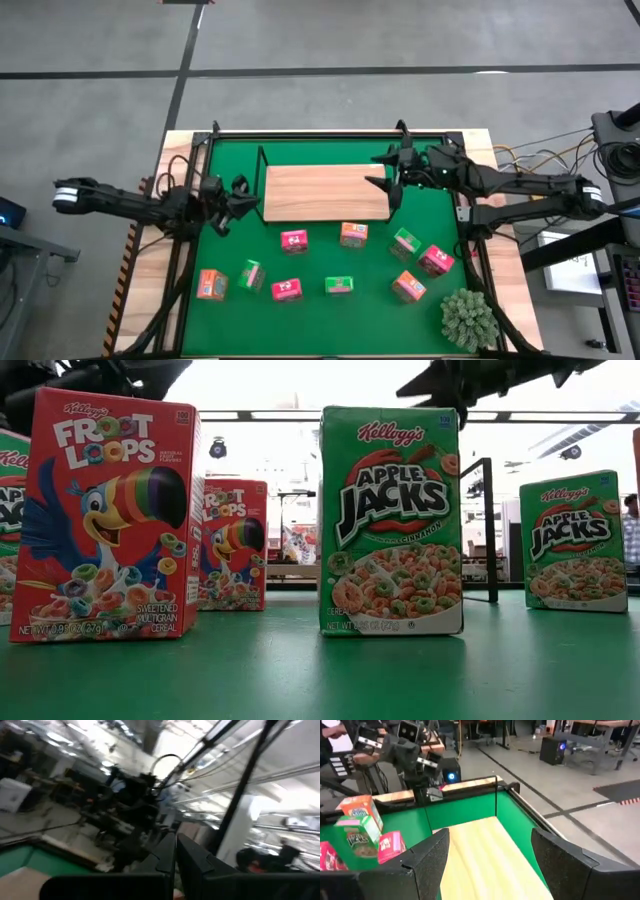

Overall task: Stack cereal on shelf
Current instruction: Put the middle green cereal box on the shelf

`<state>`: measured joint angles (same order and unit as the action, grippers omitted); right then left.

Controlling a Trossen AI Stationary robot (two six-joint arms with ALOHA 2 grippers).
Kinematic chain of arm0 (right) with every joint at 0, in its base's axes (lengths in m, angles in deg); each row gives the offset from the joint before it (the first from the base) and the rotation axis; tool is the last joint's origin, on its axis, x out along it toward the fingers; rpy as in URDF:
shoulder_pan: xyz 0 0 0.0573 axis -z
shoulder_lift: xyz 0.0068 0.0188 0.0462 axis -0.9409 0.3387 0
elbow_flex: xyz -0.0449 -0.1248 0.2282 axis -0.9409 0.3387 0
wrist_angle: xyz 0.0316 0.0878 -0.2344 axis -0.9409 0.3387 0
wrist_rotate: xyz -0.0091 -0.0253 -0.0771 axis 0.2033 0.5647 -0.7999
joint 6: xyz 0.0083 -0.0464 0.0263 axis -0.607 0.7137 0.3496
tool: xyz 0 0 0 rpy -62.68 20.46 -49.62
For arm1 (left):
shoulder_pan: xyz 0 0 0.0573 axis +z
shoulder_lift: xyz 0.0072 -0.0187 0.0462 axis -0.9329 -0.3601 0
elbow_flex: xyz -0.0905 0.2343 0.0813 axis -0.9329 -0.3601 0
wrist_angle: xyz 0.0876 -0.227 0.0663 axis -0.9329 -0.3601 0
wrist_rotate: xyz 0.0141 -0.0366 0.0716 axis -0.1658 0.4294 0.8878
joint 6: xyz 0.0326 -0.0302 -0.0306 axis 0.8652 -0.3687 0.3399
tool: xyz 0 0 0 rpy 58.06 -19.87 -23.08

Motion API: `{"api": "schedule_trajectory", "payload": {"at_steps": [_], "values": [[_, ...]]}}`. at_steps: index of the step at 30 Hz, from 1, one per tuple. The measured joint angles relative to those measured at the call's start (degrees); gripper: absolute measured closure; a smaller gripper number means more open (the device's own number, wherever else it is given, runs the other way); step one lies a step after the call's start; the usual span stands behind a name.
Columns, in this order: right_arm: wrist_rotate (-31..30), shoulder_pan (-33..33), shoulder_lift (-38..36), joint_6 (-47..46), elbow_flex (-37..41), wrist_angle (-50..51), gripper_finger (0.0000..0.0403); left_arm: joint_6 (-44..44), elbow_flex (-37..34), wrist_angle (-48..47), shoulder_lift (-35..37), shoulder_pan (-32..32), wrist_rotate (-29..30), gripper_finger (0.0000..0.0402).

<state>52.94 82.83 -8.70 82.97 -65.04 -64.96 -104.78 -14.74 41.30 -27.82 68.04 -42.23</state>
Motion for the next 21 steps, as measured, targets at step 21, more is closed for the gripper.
{"api": "schedule_trajectory", "payload": {"at_steps": [21], "values": [[-0.1, -10.5, 16.2, 0.8, -9.9, -2.0, 0.0131, 7.5, 10.9, 1.5, -5.8, -1.3, -20.8, 0.0402]]}}
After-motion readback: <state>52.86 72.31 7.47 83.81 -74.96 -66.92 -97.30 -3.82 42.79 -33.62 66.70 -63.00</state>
